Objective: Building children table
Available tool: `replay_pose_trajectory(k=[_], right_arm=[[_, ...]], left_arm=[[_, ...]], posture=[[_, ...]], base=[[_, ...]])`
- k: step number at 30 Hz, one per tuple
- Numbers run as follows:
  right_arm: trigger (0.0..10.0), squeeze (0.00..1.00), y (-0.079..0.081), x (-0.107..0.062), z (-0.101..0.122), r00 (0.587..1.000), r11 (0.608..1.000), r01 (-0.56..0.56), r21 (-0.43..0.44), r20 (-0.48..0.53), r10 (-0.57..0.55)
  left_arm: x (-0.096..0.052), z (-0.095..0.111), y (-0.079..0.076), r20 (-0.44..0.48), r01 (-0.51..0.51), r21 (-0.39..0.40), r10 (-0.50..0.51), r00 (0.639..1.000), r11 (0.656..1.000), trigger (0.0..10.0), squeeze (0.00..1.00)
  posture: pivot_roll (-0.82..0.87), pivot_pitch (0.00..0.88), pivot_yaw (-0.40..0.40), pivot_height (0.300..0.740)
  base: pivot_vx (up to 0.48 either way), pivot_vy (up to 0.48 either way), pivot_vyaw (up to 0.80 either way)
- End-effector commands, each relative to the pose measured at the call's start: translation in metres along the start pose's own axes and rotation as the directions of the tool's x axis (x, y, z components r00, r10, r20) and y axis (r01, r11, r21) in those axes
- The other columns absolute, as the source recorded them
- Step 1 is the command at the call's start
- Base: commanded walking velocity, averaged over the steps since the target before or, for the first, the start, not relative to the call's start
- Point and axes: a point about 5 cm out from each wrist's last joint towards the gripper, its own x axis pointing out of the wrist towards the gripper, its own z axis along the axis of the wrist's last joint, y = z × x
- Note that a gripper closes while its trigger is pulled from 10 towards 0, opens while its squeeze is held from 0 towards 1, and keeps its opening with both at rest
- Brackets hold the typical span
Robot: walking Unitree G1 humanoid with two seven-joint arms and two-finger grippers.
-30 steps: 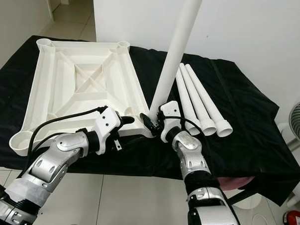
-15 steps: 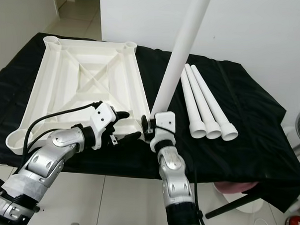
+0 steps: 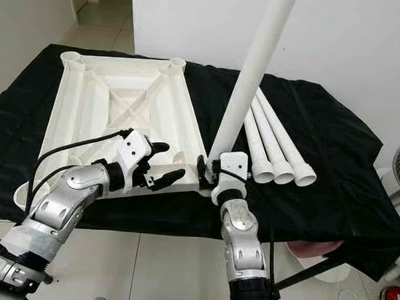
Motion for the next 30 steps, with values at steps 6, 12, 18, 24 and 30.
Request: replay_pose_trajectory(k=[6,12,18,24,30], right_arm=[[10.0,0.00,0.006,0.013,-0.001,0.964,0.963,-0.266,0.036,-0.020,0.267],[10.0,0.00,-0.008,0.027,0.000,0.899,0.898,-0.437,-0.054,-0.038,0.435],[10.0,0.00,-0.016,0.037,-0.001,0.827,0.821,-0.562,-0.101,-0.097,0.554],[10.0,0.00,-0.023,0.041,-0.004,0.801,0.795,-0.596,-0.111,-0.144,0.581],[0.0,0.00,-0.027,0.042,-0.009,0.776,0.775,-0.626,-0.085,-0.163,0.609]], left_arm=[[0.003,-0.001,-0.006,-0.004,0.037,-0.001,-0.037,0.999,0.999,10.0,0.00],[0.007,-0.003,-0.028,0.010,0.111,0.001,-0.111,0.994,0.994,10.0,0.00],[0.010,-0.003,-0.039,0.012,0.152,-0.018,-0.152,0.988,0.988,10.0,0.00],[0.009,-0.003,-0.038,0.006,0.155,-0.016,-0.155,0.988,0.988,10.0,0.00],[0.009,-0.003,-0.035,-0.002,0.143,-0.033,-0.143,0.990,0.989,10.0,0.00]], posture=[[-0.04,0.000,-0.065,0.740],[-0.03,0.000,-0.071,0.740],[-0.03,0.000,-0.074,0.740],[-0.02,0.000,-0.074,0.740],[-0.02,0.000,-0.072,0.740]], base=[[0.000,0.000,0.00],[0.000,0.000,0.00],[0.000,0.000,0.00],[0.000,0.000,0.00],[0.000,0.000,0.00]])
